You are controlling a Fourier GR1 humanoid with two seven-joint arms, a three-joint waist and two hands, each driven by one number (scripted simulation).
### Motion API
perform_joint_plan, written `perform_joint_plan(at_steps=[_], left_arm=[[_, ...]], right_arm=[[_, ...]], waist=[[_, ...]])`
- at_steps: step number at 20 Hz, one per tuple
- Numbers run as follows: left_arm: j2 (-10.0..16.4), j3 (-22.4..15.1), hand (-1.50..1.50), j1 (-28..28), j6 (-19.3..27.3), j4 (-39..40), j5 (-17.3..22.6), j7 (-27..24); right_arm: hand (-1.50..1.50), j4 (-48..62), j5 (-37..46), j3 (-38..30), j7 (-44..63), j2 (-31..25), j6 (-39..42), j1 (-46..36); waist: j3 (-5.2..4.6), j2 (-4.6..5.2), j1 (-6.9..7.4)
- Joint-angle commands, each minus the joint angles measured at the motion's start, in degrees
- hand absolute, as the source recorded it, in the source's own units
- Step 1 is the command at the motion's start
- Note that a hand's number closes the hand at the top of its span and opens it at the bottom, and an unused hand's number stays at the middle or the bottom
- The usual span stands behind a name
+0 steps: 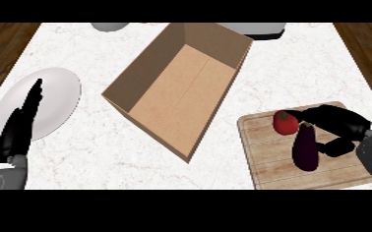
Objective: Pick the eggplant from the cutting board and place it in the cardboard box
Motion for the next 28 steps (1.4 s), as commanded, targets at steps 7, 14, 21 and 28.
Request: perform_joint_plan(at_steps=[7,14,21,28], left_arm=[[-0.3,0.97,0.0,2.7,-0.69,-0.63,-0.73,-1.93],[-1.66,-0.19,0.0,-2.96,1.37,-0.06,-2.9,2.46],[-0.77,1.64,0.0,0.01,-0.34,-0.91,-1.19,0.57],[0.44,3.33,0.0,1.02,-3.4,-0.35,0.56,-1.03]], right_arm=[[1.5,1.92,2.65,-7.15,8.39,8.66,-11.22,-2.22],[1.5,1.18,3.98,-13.41,18.17,10.83,-21.23,-7.86],[1.5,-11.4,-2.36,-19.58,16.06,9.84,-21.16,-10.03],[1.5,-25.89,-3.48,-16.35,21.02,14.67,-15.18,-8.38]], waist=[[0.61,0.55,-0.22],[0.63,0.6,-0.78],[0.63,0.41,-0.43],[0.6,0.46,-0.26]])
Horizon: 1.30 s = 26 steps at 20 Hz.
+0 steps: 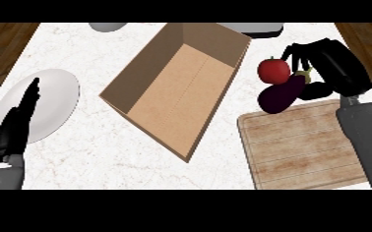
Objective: Pick the eggplant from the cutting board and place it in the cardboard box
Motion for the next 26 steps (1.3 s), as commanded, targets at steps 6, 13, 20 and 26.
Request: perform_joint_plan(at_steps=[6,13,20,26], left_arm=[[-0.39,-0.76,0.0,0.08,0.37,-4.08,-1.52,4.01],[-0.03,1.57,0.0,-3.52,-0.67,6.07,-0.49,-3.76],[-0.89,0.95,0.0,-2.48,-0.89,3.08,-0.75,-2.56],[-1.32,-0.19,0.0,-4.29,-0.63,2.14,-2.25,-0.2]], right_arm=[[1.5,-11.83,-6.75,2.3,16.02,9.68,14.39,-9.13],[1.5,0.32,-5.12,2.4,20.63,20.68,9.17,-16.66],[1.5,18.76,-5.14,-1.25,23.43,27.81,4.97,-30.34],[1.5,34.09,-8.67,3.05,22.32,27.99,-2.5,-38.41]], waist=[[0.0,-0.17,0.69],[-0.01,0.4,0.74],[0.0,0.6,1.63],[0.0,0.76,2.56]])
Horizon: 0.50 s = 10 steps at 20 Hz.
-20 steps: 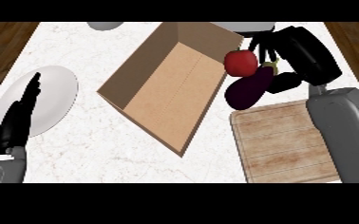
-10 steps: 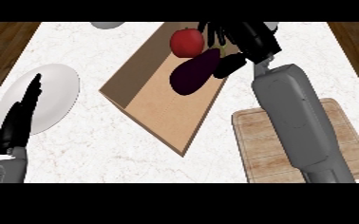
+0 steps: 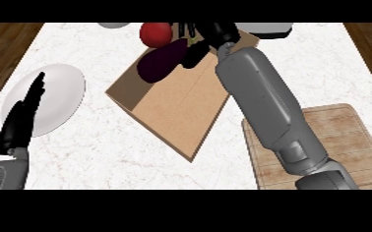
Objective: Pick the eggplant from the cutting board and place it in the cardboard box
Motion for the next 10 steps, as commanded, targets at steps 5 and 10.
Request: perform_joint_plan(at_steps=[5,10], left_arm=[[-1.79,-1.16,0.0,-0.56,0.44,0.48,-0.75,-1.0],[-1.8,-2.55,0.0,-2.65,-0.01,-0.68,-1.76,1.16]], right_arm=[[1.5,20.44,-1.01,1.9,-1.52,0.88,-12.56,-8.49],[-1.5,25.98,-10.66,3.41,-0.81,0.9,-11.97,-6.54]], waist=[[-0.03,0.53,1.53],[0.0,0.82,3.22]])
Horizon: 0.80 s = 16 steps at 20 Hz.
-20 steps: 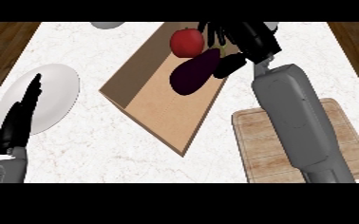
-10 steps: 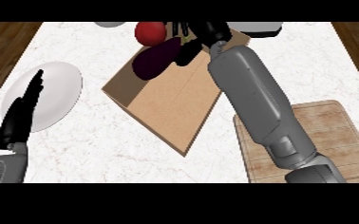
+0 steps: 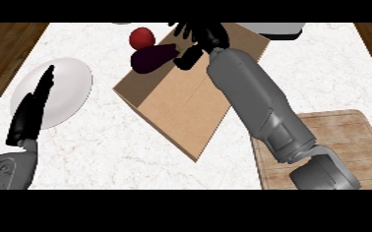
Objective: Pick the eggplant from the cutting board and place it in the cardboard box
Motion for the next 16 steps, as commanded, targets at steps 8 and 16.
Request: perform_joint_plan(at_steps=[8,16], left_arm=[[-1.33,-0.43,0.0,-1.65,0.41,1.86,-0.39,-0.82],[0.78,1.22,0.0,-1.47,-0.46,1.85,0.02,-0.31]], right_arm=[[-1.5,8.29,-10.86,0.88,-8.07,0.08,-4.71,-2.74],[-1.5,6.64,-19.78,-7.82,-16.8,0.08,-11.01,-2.66]], waist=[[0.03,0.38,0.98],[0.09,0.1,-0.79]])
